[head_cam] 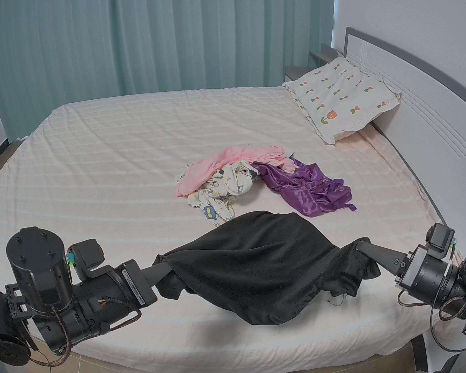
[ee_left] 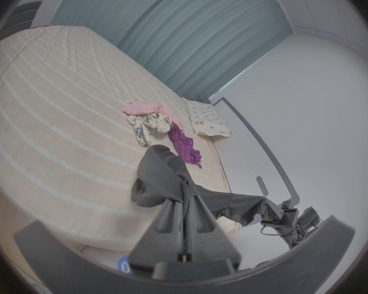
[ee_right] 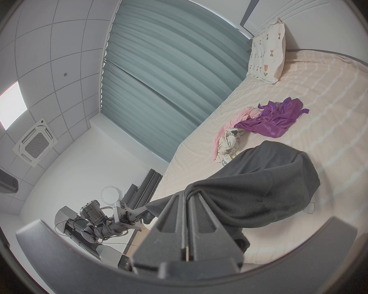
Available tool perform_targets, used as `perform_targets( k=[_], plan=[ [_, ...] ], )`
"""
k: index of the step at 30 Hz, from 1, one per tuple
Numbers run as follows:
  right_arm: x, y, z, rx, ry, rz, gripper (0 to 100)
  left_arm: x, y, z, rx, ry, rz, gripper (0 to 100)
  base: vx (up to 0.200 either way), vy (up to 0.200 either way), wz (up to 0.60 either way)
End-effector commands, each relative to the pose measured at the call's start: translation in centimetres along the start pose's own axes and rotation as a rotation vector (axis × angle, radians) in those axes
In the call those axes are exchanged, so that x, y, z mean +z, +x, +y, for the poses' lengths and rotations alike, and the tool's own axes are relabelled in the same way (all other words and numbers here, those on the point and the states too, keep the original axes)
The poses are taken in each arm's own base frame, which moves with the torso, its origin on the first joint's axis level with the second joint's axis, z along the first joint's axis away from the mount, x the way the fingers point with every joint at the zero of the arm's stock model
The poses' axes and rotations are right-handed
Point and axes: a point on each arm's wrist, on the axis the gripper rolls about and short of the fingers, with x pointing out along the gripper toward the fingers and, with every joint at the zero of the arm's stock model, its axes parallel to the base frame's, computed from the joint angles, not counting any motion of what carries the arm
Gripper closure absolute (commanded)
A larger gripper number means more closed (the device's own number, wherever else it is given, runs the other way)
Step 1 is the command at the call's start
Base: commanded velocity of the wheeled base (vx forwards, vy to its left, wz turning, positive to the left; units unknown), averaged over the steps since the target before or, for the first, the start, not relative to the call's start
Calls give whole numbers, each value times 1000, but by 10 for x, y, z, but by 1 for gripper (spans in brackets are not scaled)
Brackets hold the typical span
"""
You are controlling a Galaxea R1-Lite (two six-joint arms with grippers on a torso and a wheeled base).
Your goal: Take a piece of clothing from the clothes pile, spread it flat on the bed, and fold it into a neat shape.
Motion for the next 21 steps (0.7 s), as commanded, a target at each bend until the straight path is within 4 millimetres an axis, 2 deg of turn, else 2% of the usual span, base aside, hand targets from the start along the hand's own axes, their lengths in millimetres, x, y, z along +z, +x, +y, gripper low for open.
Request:
perform_targets(
  k=[1,21],
  plan=[
    [1,-1,2,11,-2,-6,100,0,0,0,0,-1,-2,100,0,200,0],
    [0,-1,1,8,1,3,100,1,-2,-1,-9,-1,-7,100,0,200,0]
  ],
)
